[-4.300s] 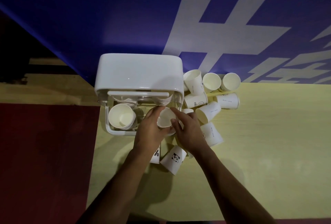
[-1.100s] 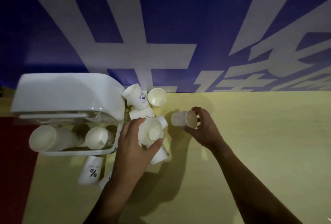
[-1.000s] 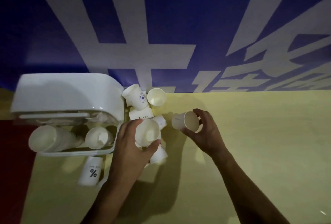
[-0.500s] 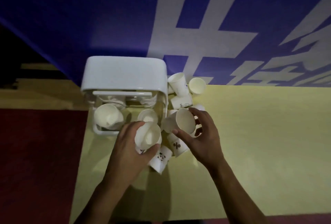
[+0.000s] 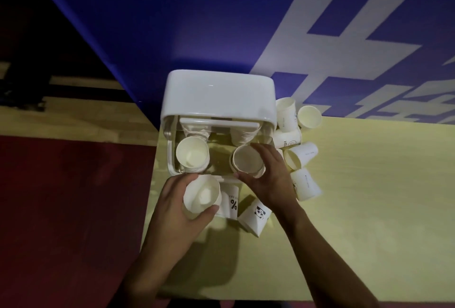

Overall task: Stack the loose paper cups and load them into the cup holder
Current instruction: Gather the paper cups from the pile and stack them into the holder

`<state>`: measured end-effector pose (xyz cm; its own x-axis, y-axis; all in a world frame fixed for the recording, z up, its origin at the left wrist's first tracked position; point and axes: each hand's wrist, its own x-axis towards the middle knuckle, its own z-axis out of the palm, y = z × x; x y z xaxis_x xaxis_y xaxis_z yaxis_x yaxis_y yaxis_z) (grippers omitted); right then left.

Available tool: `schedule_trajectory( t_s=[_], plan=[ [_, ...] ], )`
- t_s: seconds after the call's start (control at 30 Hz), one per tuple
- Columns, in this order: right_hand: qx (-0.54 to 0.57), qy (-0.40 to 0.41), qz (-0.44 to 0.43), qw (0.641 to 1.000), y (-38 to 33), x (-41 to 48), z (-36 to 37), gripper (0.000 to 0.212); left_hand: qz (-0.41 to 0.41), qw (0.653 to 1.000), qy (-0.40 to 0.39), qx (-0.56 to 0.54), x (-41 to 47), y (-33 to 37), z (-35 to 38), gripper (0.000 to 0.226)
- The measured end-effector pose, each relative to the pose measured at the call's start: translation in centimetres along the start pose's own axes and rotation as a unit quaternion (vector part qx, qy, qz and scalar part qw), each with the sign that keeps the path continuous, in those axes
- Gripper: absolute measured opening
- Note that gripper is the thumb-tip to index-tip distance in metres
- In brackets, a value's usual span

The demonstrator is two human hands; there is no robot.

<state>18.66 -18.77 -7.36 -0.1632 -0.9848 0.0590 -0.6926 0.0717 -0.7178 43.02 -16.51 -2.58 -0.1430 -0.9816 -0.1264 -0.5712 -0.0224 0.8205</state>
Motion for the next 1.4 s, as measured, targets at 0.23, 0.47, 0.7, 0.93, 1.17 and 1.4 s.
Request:
schedule_trajectory(
  t_s=[0.23, 0.47, 0.7, 0.93, 1.17, 1.4],
  plan=[
    [-0.046, -0.003, 0.056, 0.997, 1.1, 0.5, 2.1, 0.078, -0.006, 1.000, -0.010, -0.007, 0.2, -0.5, -0.4, 0.064],
    [-0.052, -0.013, 0.060, 0.997, 1.4, 0.0, 2.5, 0.068, -0.003, 1.000, -0.014, -0.005, 0.7, -0.3, -0.2, 0.064],
    [-0.074, -0.021, 0.065, 0.995, 0.8, -0.1, 2.4, 0.070, 0.010, 1.000, -0.016, 0.009, 1.7, 0.7, 0.4, 0.066],
    [0.240, 0.041, 0.123, 0.962, -4.4, -1.8, -2.8, 0.027, 0.056, 0.998, -0.034, 0.006, 4.5, 5.0, 3.1, 0.071],
    [0.180, 0.042, 0.082, 0.979, -2.0, -1.1, -3.4, 0.031, 0.105, 0.992, -0.054, 0.040, 7.3, 5.4, 6.2, 0.069],
    [0.110, -0.008, 0.076, 0.991, 1.1, -0.2, -1.3, 0.033, 0.056, 0.985, -0.104, 0.122, 9.0, 3.4, 8.4, 0.073]
  ],
)
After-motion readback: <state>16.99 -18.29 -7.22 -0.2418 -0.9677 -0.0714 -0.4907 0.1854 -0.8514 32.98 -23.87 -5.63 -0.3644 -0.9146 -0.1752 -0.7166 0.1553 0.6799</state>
